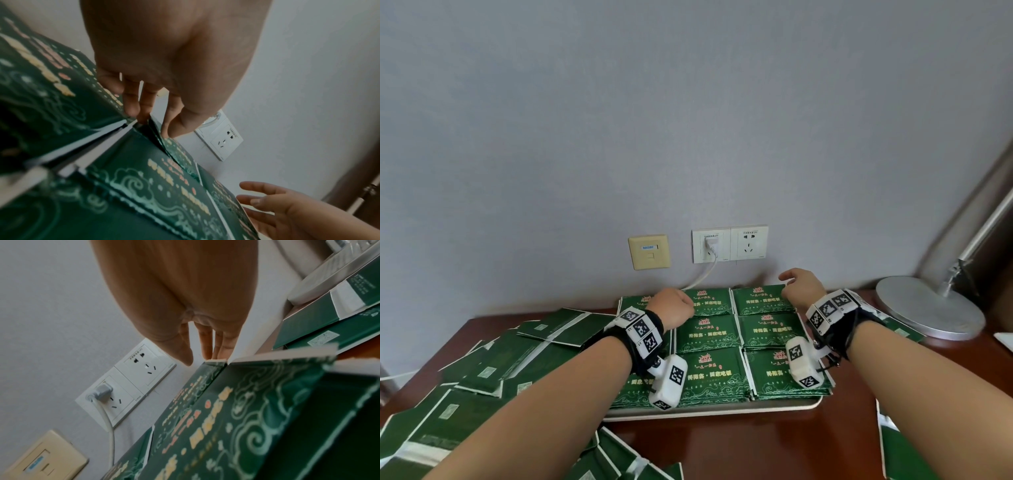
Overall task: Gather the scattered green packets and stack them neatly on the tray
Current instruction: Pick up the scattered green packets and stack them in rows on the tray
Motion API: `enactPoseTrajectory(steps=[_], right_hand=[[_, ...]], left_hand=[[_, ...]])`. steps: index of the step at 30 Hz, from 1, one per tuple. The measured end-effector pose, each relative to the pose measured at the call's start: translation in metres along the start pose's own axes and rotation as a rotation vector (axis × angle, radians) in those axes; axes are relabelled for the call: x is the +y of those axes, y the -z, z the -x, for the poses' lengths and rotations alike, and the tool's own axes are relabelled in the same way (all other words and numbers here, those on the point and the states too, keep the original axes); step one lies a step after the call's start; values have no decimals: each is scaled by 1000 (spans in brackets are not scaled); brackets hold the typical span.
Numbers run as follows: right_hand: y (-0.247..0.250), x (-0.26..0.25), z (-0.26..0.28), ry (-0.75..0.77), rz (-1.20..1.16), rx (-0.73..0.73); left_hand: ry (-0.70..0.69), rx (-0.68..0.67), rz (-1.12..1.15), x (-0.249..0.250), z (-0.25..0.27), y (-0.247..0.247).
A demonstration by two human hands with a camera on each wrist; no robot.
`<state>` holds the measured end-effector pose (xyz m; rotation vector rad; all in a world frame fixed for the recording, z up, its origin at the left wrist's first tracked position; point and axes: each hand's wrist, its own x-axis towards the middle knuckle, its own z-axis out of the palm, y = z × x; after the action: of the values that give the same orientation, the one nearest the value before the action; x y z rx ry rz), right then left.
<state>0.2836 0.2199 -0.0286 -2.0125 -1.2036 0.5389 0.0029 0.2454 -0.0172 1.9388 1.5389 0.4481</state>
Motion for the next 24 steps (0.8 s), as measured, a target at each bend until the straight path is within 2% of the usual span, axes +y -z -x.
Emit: enactPoseTrajectory(steps=[7, 12, 18, 24], right_hand=[[14, -6, 13, 4, -8, -8], [36, -6, 34, 18, -7, 10], [81, 0, 76, 45, 84, 35], [141, 30, 123, -22, 237, 43]], left_hand=[[15, 34, -129, 6, 9, 4], [-39, 51, -200, 21, 26, 10], [-154, 23, -143, 57, 63, 6], [-241, -42, -148, 101, 96, -19]])
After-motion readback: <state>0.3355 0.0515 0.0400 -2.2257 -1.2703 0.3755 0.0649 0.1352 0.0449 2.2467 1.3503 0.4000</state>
